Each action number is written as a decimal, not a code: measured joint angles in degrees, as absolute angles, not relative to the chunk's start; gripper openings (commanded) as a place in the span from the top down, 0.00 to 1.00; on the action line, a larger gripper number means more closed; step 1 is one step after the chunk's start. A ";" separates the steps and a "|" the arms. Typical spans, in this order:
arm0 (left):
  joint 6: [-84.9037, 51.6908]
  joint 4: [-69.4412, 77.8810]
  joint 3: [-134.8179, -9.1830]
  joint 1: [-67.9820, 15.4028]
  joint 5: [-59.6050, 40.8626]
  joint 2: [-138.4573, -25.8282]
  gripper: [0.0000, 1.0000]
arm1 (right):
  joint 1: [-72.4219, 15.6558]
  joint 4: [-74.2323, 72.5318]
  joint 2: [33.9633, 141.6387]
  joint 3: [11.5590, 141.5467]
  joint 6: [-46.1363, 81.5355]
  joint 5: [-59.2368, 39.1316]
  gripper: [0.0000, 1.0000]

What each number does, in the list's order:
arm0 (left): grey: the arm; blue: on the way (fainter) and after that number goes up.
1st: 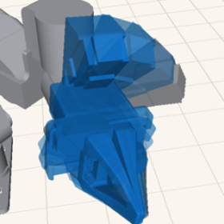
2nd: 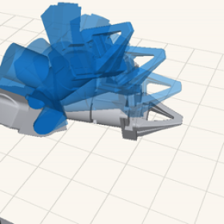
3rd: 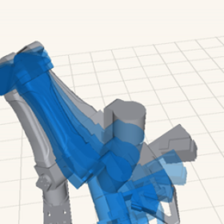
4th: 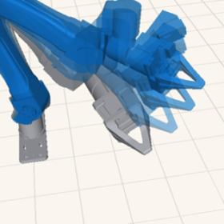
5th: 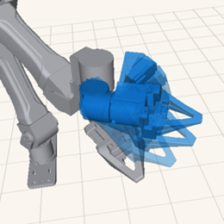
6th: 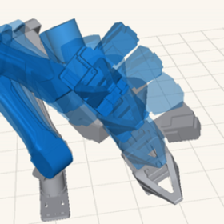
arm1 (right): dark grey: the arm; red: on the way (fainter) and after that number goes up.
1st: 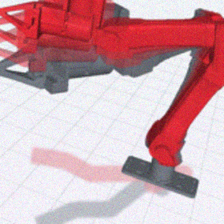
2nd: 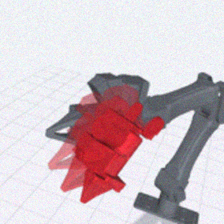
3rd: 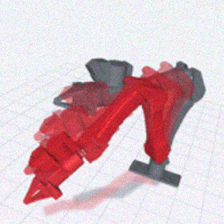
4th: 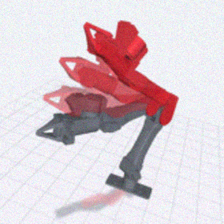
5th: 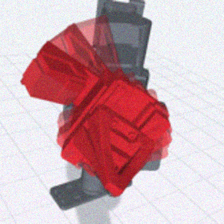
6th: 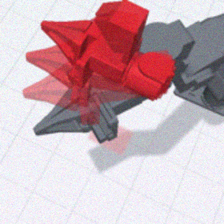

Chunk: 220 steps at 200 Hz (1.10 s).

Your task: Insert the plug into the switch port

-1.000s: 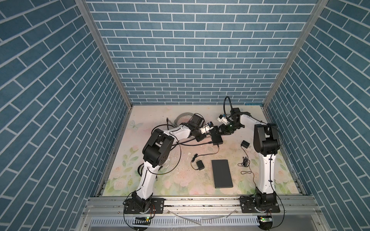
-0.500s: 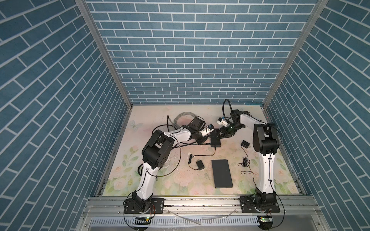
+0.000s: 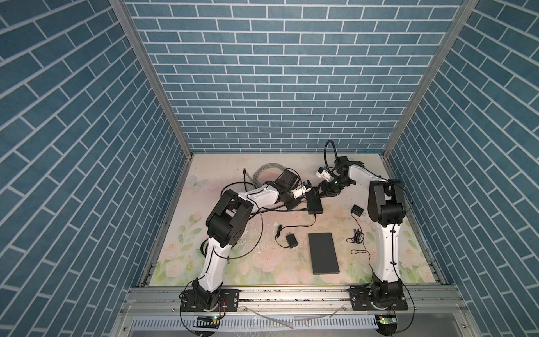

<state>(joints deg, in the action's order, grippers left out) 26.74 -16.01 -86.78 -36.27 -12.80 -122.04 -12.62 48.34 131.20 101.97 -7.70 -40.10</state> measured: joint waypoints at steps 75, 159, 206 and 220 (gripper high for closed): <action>33.65 -25.80 -97.45 -31.77 -16.05 -124.09 0.97 | -12.47 42.81 131.20 101.86 -0.86 -39.75 0.45; 29.56 -28.05 -97.38 -32.38 -18.79 -127.00 0.97 | -12.47 31.22 129.86 96.53 9.23 -42.59 0.43; 26.68 -26.39 -96.97 -32.73 -18.63 -127.20 0.97 | -12.69 29.87 129.88 96.51 9.23 -42.74 0.43; 26.24 -25.96 -96.97 -32.84 -18.65 -127.20 0.97 | -13.04 29.41 130.06 96.55 9.23 -43.07 0.43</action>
<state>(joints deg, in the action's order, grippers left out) 26.24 -25.96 -96.97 -32.84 -18.65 -127.20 -13.04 29.41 130.06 96.55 9.23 -43.07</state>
